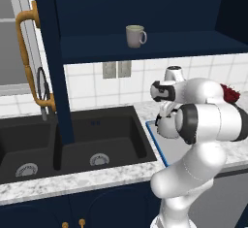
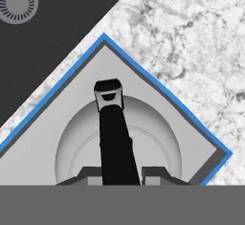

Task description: Pick the kettle from the counter and place it on the tray. Then pick the mug from the cabinet and place it on the tray. Then close the cabinet doors.

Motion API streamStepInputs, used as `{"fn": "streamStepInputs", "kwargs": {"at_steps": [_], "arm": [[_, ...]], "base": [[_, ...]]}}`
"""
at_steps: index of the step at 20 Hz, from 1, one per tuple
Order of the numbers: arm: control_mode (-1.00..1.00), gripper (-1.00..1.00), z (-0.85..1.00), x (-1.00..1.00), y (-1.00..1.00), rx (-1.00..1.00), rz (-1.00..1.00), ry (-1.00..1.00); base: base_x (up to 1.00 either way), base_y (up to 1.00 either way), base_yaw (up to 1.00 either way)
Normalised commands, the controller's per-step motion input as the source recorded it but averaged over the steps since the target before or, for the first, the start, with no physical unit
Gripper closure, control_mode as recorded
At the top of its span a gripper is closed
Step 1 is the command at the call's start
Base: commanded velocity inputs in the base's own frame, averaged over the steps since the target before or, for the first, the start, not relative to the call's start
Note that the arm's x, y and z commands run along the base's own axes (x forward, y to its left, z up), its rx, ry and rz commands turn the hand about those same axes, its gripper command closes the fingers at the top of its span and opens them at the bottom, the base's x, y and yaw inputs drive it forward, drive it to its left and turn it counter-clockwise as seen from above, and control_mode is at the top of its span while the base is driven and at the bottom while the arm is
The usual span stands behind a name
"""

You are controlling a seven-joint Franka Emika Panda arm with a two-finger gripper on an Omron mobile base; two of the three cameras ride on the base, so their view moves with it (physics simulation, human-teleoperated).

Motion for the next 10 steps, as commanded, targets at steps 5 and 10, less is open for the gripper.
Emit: {"fn": "streamStepInputs", "kwargs": {"at_steps": [5, 10], "arm": [[-1.0, 1.0, -0.35, 0.07, -0.05, 0.01, 0.12, -0.01], [-1.0, -1.0, -0.31, 0.0, 0.0, 0.01, 0.09, 0.0]], "base": [[0.0, 0.0, 0.0], [0.0, 0.0, 0.0]]}}
